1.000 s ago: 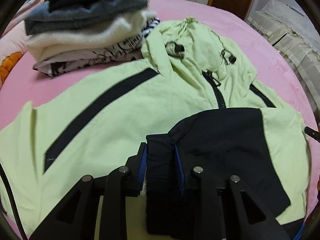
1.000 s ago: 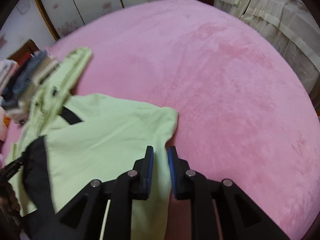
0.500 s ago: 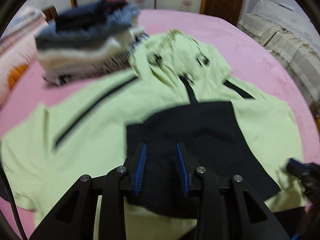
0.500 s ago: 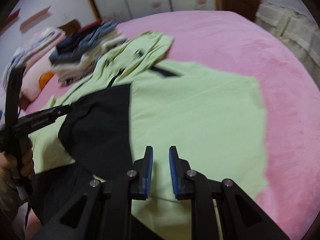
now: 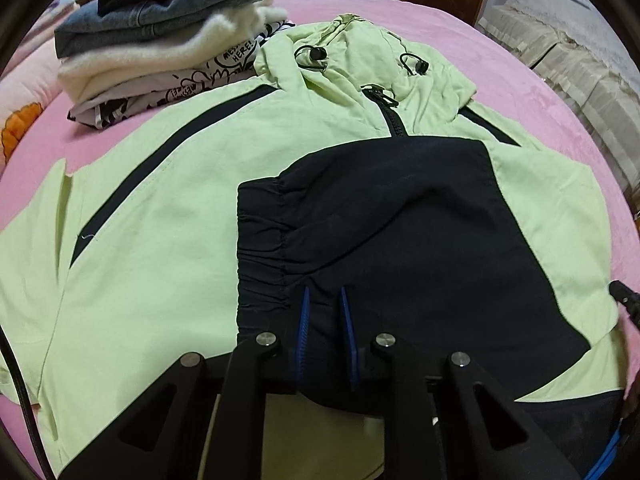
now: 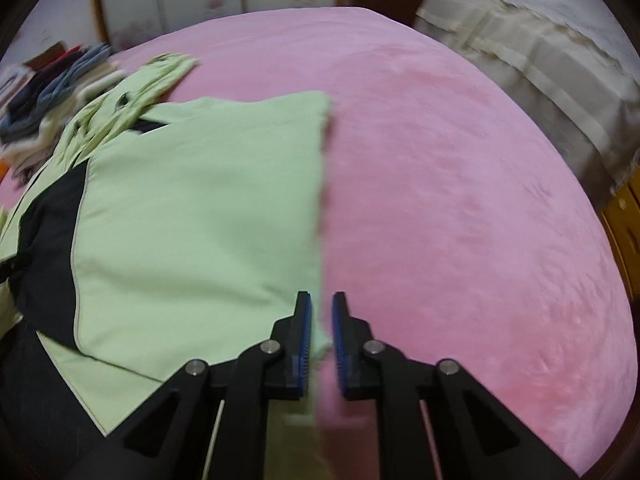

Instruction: Fold large clothes

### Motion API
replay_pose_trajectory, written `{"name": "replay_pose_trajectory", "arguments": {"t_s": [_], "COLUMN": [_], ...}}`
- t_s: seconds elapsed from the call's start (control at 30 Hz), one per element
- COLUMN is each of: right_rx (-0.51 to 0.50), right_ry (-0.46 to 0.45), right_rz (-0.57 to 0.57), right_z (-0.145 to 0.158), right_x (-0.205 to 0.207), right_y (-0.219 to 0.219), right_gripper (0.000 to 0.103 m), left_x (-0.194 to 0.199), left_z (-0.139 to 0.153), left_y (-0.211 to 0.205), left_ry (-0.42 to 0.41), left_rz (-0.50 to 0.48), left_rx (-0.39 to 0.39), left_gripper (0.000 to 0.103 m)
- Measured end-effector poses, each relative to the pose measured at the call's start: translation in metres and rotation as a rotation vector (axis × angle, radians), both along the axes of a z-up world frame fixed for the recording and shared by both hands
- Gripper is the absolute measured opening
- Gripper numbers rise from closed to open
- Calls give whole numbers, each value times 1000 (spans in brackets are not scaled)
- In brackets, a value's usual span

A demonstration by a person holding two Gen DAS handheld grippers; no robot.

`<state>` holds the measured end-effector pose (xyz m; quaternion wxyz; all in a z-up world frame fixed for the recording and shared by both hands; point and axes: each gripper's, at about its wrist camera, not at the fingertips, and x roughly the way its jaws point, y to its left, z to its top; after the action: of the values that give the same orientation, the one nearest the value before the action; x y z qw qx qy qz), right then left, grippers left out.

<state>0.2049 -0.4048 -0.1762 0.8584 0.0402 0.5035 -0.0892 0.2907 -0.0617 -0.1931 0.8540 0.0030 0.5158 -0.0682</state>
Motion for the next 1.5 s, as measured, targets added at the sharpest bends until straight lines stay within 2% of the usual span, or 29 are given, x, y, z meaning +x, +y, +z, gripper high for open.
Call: {"name": "replay_pose_trajectory", "arguments": {"t_s": [0.07,0.13,0.23,0.3,0.4,0.67,0.97,1.1,1.17,1.3,1.5], "right_rx": [34,25,26,35,47,112,140,156,152,143,144], "right_ry": [-3,-4,-3,-1,8,-7,-53,-65,-63,-50,-35], "right_rz": [-17,-26,-43,-63,-111,-102,-36,5,32,121,257], "right_z": [-1,0,2,4,12,39,79,86,88,88,84], "right_x": [-2,-5,-4,0,-5,-25,-54,-69,-76,-86,-87], "right_y": [-3,-4,2,5,7,24,57,79,93,132,195], "right_gripper": [12,12,13,13,13,13,14,22,23,23,23], "left_x": [0,0,0,-2,-8,-32,-67,-94,-106,-129,-146], "left_z": [2,3,5,9,17,47,92,109,115,124,118], "left_y": [-3,-5,-11,-16,-24,-30,-18,-10,-3,28,117], "left_ry": [-2,2,15,19,12,-11,-46,-53,-57,-68,-68], "left_rz": [-1,0,-20,-36,-42,-49,-65,-71,-67,-32,146], "left_rx": [11,22,13,1,1,-17,-19,0,-12,-49,-119], "left_gripper": [16,18,33,51,64,66,78,79,79,79,79]}}
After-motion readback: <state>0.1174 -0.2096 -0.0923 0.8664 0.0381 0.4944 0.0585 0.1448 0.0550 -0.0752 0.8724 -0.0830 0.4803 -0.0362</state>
